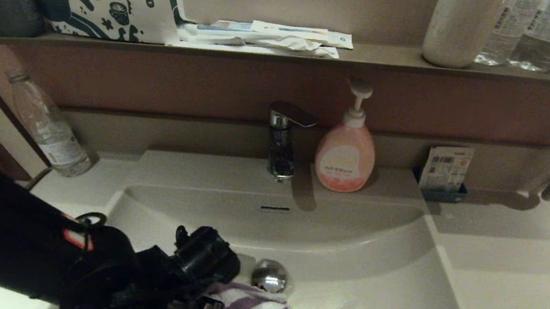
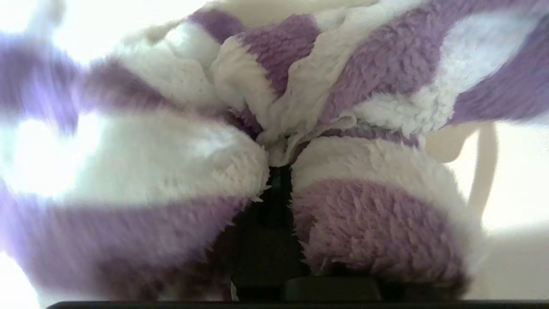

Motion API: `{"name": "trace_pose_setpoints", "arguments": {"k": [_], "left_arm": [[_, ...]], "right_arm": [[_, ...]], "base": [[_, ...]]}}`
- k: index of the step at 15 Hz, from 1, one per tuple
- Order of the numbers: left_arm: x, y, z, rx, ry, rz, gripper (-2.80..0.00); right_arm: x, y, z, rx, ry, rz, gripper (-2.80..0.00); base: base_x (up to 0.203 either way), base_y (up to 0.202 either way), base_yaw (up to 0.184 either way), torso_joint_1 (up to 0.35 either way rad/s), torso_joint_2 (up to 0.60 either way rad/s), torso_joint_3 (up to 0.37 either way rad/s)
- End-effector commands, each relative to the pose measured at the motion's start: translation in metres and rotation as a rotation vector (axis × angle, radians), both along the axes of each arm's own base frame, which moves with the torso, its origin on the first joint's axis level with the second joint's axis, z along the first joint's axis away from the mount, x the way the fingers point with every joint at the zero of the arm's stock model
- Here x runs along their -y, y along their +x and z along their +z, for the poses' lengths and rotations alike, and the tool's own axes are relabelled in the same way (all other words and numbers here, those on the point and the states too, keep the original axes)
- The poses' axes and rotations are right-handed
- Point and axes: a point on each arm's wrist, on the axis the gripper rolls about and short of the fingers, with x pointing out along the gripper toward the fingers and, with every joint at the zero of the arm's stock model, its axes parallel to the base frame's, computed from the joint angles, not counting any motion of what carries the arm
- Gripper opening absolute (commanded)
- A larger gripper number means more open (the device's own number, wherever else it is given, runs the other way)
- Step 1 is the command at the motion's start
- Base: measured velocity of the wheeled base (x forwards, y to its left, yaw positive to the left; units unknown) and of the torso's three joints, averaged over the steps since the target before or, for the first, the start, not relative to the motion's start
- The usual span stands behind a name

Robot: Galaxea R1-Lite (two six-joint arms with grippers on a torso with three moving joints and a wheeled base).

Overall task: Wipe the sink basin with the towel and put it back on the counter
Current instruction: Wipe the sink

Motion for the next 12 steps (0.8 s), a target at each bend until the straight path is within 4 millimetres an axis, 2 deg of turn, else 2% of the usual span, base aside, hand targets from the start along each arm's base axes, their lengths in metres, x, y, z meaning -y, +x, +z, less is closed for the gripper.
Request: {"name": "trace_pose_setpoints", "arguments": {"k": [1, 3, 5, 8, 12], "left_arm": [[-0.031, 0.012, 0.007, 0.061, -0.002, -0.016, -2.80], [-0.055, 0.030, 0.004, 0.094, -0.021, -0.025, -2.80], [-0.065, 0.050, -0.003, 0.154, -0.048, -0.027, -2.80], [-0.068, 0.072, -0.013, 0.221, -0.014, -0.084, -2.80], [-0.049, 0.102, -0.022, 0.248, -0.027, -0.109, -2.80]], "right_arm": [[0.000, 0.000, 0.000, -0.001, 0.000, 0.000, -2.80], [0.000, 0.000, 0.000, -0.001, 0.000, 0.000, -2.80], [0.000, 0.000, 0.000, -0.001, 0.000, 0.000, -2.80], [0.000, 0.000, 0.000, -0.001, 0.000, 0.000, -2.80], [0.000, 0.000, 0.000, -0.001, 0.000, 0.000, -2.80]], "base": [[0.000, 0.000, 0.000, 0.000, 0.00, 0.000], [0.000, 0.000, 0.000, 0.000, 0.00, 0.000], [0.000, 0.000, 0.000, 0.000, 0.00, 0.000], [0.000, 0.000, 0.000, 0.000, 0.00, 0.000], [0.000, 0.000, 0.000, 0.000, 0.00, 0.000]]}}
